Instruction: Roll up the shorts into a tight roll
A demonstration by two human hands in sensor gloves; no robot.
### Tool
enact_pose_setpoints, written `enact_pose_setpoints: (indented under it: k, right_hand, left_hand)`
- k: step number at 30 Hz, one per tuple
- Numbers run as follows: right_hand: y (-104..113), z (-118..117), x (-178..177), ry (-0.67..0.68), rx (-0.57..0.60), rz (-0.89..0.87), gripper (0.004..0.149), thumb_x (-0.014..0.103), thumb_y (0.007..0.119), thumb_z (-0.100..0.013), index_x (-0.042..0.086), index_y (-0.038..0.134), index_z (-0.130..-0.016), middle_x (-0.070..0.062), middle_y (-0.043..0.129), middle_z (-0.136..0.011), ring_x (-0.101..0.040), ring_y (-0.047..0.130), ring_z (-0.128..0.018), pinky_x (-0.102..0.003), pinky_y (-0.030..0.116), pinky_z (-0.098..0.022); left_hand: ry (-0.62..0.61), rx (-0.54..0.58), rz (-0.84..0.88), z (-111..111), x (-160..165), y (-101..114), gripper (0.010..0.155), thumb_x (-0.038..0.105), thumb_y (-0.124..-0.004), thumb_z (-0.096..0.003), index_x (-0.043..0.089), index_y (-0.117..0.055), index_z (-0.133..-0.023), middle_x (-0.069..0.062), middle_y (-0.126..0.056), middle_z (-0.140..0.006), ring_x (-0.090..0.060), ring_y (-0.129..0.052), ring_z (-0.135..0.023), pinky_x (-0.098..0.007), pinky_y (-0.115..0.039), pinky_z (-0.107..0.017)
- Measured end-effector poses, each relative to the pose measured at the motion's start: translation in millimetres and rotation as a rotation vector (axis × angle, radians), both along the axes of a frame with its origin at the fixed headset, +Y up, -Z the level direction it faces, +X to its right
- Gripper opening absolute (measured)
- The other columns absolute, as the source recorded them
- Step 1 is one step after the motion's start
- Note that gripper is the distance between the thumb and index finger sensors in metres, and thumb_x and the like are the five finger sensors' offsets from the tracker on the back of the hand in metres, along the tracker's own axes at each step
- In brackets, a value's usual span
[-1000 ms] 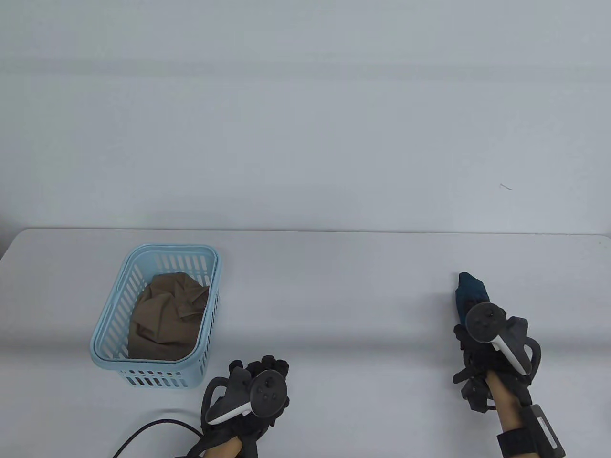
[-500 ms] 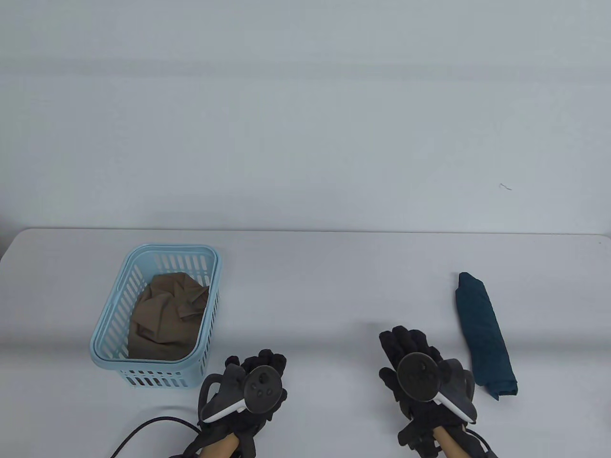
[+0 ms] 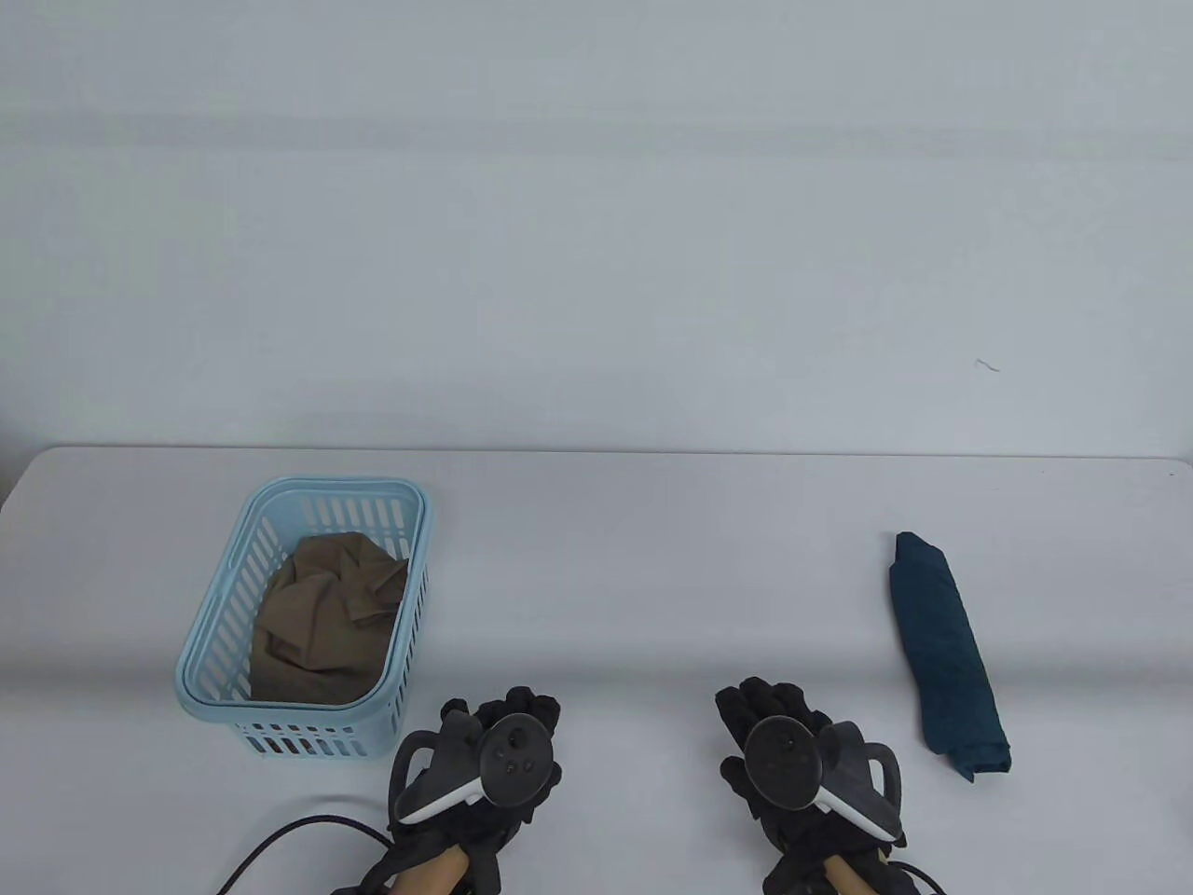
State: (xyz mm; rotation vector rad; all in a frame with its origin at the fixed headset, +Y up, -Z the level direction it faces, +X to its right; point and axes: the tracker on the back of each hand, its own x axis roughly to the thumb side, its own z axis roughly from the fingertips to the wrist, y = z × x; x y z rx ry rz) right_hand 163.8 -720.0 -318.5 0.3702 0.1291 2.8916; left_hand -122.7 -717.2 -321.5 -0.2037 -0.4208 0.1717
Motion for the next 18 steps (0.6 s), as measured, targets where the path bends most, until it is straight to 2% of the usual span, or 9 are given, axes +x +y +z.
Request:
enact_pose_setpoints:
  k: [4,6,9,11,14,18]
  right_hand:
    - [-1.2,0.8,2.9,-0.003,-0.014,-0.008,0.065,0.037,0.066,-0.051,0.02,0.04,-0.108,-0.013,0.038,-0.116,-0.042,0.038,-0.105,-0.066,0.042,-0.071]
    - [-1.1,1.3,4.6,-0.003,-0.018,-0.014,0.065,0.037,0.066,-0.051,0.02,0.04,-0.108,-0.013,0.038,-0.116,-0.042,0.038,-0.105,-0.066,0.042,-0.071]
    - [-1.2,1.7,6.4,-0.002,-0.027,-0.023,0.065,0.037,0.066,-0.051,0.02,0.04,-0.108,-0.013,0.038,-0.116,-0.042,0.039,-0.105,-0.066,0.042,-0.071]
    - [-1.3,1.9,7.6,-0.002,-0.035,-0.028,0.065,0.037,0.066,-0.051,0.02,0.04,-0.108,-0.013,0.038,-0.116,-0.042,0.039,-0.105,-0.065,0.043,-0.071]
    - [-1.2,1.5,8.5,-0.003,-0.045,-0.037,0.065,0.037,0.066,-0.051,0.019,0.04,-0.108,-0.014,0.039,-0.115,-0.043,0.039,-0.105,-0.066,0.043,-0.071]
    - [-1.7,1.0,8.7,-0.004,-0.061,-0.05,0.065,0.037,0.066,-0.051,0.019,0.041,-0.108,-0.014,0.039,-0.115,-0.043,0.039,-0.105,-0.065,0.043,-0.071]
  left_hand:
    - [-0.003,-0.017,0.018,-1.6,-1.9,3.7,0.067,0.038,-0.059,-0.0535,0.008,-0.042,-0.111,-0.027,-0.044,-0.117,-0.054,-0.058,-0.104,-0.076,-0.033,-0.067]
    - [0.004,-0.02,0.064,-3.7,-6.4,16.8,0.067,0.038,-0.058,-0.0536,0.008,-0.043,-0.111,-0.027,-0.045,-0.117,-0.053,-0.058,-0.105,-0.076,-0.036,-0.068]
    - [0.033,0.032,0.15,-10.0,-22.1,50.0,0.067,0.039,-0.059,-0.0537,0.008,-0.044,-0.111,-0.027,-0.046,-0.117,-0.053,-0.059,-0.105,-0.075,-0.038,-0.068]
    - [0.085,0.07,0.195,-19.5,-41.3,79.5,0.067,0.039,-0.059,-0.0538,0.008,-0.044,-0.111,-0.026,-0.046,-0.117,-0.053,-0.059,-0.105,-0.075,-0.039,-0.068]
    - [0.201,0.124,0.198,-42.0,-74.0,116.8,0.067,0.039,-0.059,-0.0539,0.008,-0.044,-0.112,-0.027,-0.045,-0.118,-0.053,-0.059,-0.105,-0.076,-0.039,-0.069]
    - [0.343,0.111,0.145,-77.9,-108.4,136.2,0.069,0.039,-0.061,-0.0535,0.008,-0.043,-0.112,-0.027,-0.045,-0.118,-0.054,-0.058,-0.105,-0.076,-0.039,-0.069]
